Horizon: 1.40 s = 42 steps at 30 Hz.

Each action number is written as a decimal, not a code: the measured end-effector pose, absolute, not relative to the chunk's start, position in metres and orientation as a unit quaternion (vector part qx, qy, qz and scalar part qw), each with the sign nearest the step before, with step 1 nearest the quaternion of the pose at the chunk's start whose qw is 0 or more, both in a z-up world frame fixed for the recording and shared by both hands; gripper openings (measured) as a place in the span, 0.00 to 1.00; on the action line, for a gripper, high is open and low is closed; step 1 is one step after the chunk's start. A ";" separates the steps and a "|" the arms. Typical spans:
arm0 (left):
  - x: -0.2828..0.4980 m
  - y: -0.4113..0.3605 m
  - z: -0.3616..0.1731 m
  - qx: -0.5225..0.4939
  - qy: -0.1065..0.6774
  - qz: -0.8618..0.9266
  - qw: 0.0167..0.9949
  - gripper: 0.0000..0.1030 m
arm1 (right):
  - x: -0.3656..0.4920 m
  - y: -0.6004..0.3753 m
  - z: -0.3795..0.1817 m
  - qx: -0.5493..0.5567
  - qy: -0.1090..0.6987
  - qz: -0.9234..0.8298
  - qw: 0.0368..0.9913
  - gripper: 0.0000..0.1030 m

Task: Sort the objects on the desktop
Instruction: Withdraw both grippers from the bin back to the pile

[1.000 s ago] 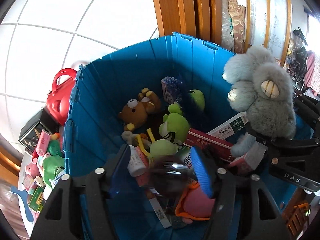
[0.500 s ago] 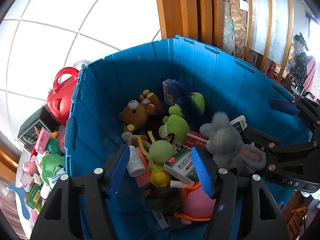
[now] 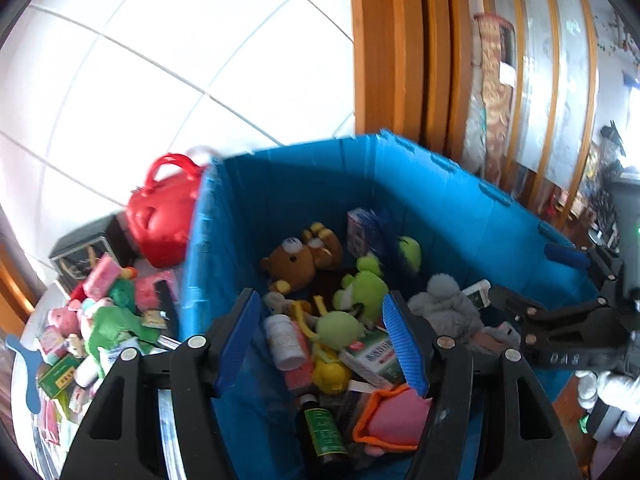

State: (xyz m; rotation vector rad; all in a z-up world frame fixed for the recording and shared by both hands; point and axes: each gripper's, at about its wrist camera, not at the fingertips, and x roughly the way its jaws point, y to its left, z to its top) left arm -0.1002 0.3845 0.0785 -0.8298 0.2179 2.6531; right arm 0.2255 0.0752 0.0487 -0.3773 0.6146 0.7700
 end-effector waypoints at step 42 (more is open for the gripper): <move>-0.072 -0.125 -0.064 -0.393 -0.049 0.914 -0.088 0.62 | -0.075 0.352 0.043 -0.169 0.250 0.552 0.778 1.00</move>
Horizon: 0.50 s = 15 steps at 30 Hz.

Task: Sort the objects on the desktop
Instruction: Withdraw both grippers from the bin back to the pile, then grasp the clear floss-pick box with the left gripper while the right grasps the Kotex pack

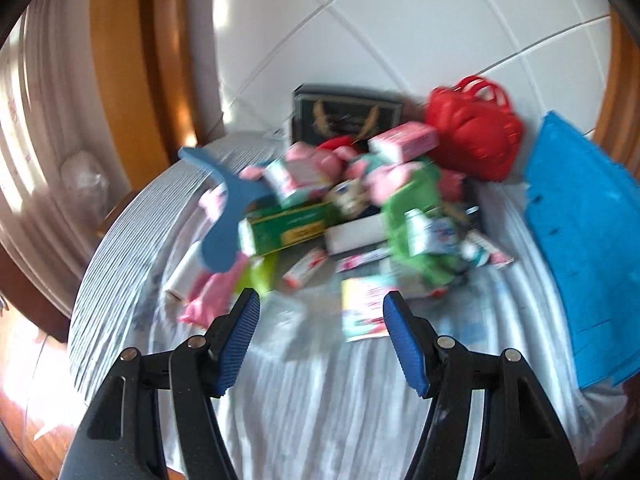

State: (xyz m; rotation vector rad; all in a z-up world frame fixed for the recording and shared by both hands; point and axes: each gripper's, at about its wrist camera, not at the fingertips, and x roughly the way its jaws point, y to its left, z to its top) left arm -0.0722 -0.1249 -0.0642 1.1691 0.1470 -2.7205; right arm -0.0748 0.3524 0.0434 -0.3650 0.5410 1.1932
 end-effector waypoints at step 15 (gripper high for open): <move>-0.146 -0.195 -0.208 0.516 0.047 -0.855 0.017 0.61 | -0.099 0.467 -0.125 -0.254 0.430 0.468 0.730 1.00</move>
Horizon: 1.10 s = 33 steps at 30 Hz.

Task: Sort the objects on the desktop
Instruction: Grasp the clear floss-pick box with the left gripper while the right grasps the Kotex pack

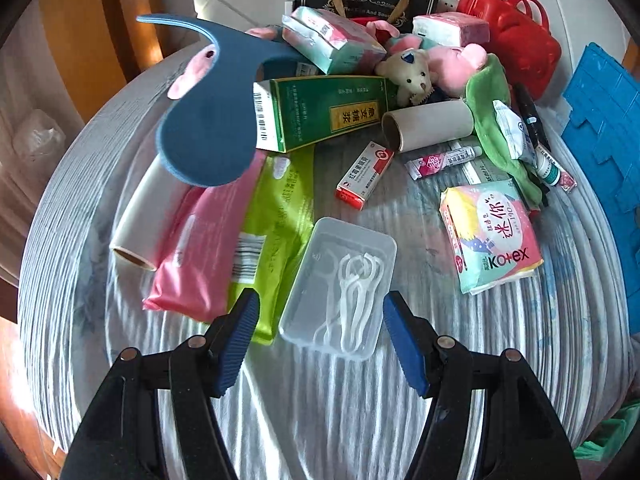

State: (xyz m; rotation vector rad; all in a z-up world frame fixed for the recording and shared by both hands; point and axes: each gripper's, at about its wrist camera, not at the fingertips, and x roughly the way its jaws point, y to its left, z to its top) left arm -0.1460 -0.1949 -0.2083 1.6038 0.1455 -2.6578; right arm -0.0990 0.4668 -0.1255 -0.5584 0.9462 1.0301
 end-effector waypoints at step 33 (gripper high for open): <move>-0.118 -0.165 -0.146 0.463 0.070 -0.884 0.001 0.59 | -0.168 0.510 -0.169 -0.303 0.444 0.501 0.678 0.65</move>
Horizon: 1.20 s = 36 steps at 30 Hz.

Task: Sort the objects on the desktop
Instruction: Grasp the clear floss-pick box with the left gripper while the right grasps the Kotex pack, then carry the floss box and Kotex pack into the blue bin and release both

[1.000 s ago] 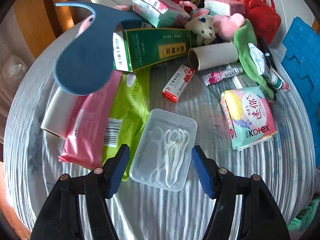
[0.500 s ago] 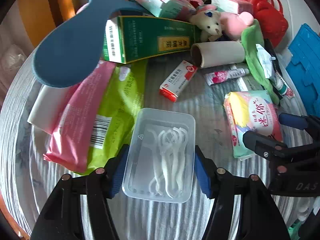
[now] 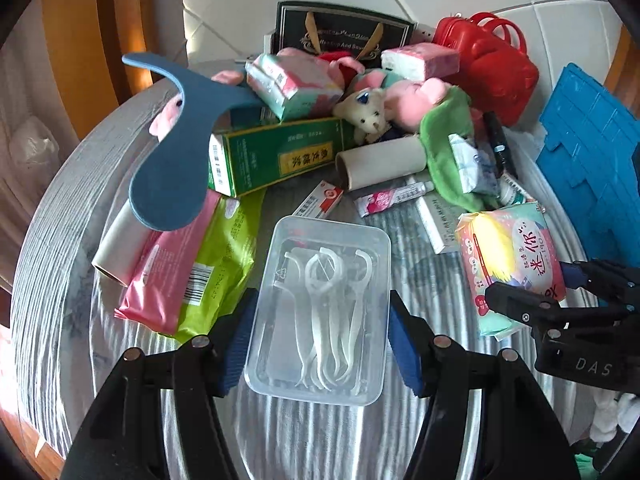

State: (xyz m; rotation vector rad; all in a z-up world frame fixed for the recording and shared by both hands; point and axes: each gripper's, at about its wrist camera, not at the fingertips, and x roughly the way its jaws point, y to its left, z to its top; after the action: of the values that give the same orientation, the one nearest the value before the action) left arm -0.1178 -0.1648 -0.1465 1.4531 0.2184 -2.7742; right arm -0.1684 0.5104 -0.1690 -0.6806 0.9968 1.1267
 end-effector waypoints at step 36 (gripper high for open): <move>-0.094 0.187 0.079 0.249 -0.051 -0.949 -0.187 0.59 | 0.027 0.210 0.092 -0.179 0.222 0.438 0.853 0.65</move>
State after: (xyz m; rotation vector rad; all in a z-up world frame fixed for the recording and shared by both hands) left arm -0.0941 0.1867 0.0789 0.8915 -0.1819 -3.3978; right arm 0.0271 0.2099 0.0924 -0.3765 0.4663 0.9220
